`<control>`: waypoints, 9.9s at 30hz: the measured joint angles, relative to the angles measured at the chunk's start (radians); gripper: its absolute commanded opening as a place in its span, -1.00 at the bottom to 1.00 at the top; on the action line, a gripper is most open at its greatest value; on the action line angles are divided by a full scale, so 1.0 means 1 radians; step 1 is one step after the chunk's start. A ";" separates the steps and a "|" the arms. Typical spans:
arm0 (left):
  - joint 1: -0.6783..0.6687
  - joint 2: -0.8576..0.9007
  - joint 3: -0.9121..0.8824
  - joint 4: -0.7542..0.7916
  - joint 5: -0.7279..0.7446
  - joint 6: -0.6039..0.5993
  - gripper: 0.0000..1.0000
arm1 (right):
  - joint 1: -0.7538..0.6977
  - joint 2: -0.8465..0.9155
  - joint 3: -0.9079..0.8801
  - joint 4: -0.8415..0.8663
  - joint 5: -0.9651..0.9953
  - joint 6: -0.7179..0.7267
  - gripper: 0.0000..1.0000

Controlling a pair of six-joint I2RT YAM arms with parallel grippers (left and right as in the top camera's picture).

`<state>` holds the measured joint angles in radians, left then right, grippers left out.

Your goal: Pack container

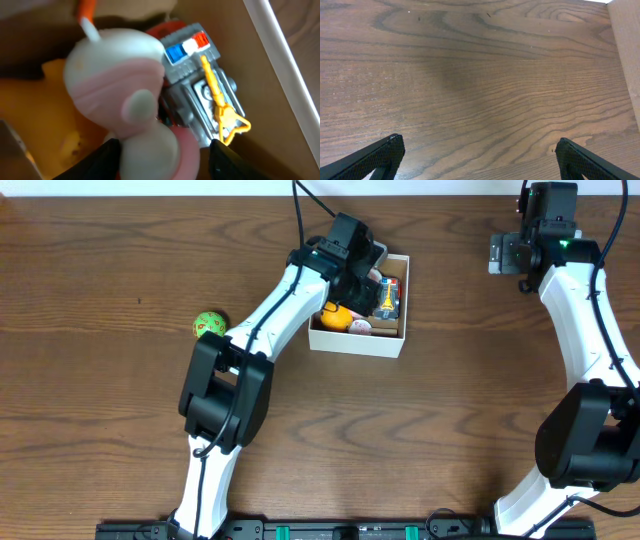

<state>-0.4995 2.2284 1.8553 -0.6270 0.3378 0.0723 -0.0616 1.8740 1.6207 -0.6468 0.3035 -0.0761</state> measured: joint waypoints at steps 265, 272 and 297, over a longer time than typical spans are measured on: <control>0.020 0.005 0.165 -0.514 0.077 0.152 -0.88 | 0.000 0.000 0.000 0.000 0.000 0.000 0.98; 0.011 0.089 0.165 -0.516 0.117 0.152 -0.88 | 0.000 0.000 0.000 0.000 0.000 0.000 0.99; 0.127 -0.109 0.311 -0.387 -0.006 0.048 -0.35 | 0.000 0.000 0.000 0.000 0.000 0.000 0.98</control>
<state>-0.3721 2.1189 2.1662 -1.0142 0.3317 0.1204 -0.0616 1.8740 1.6207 -0.6468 0.3035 -0.0765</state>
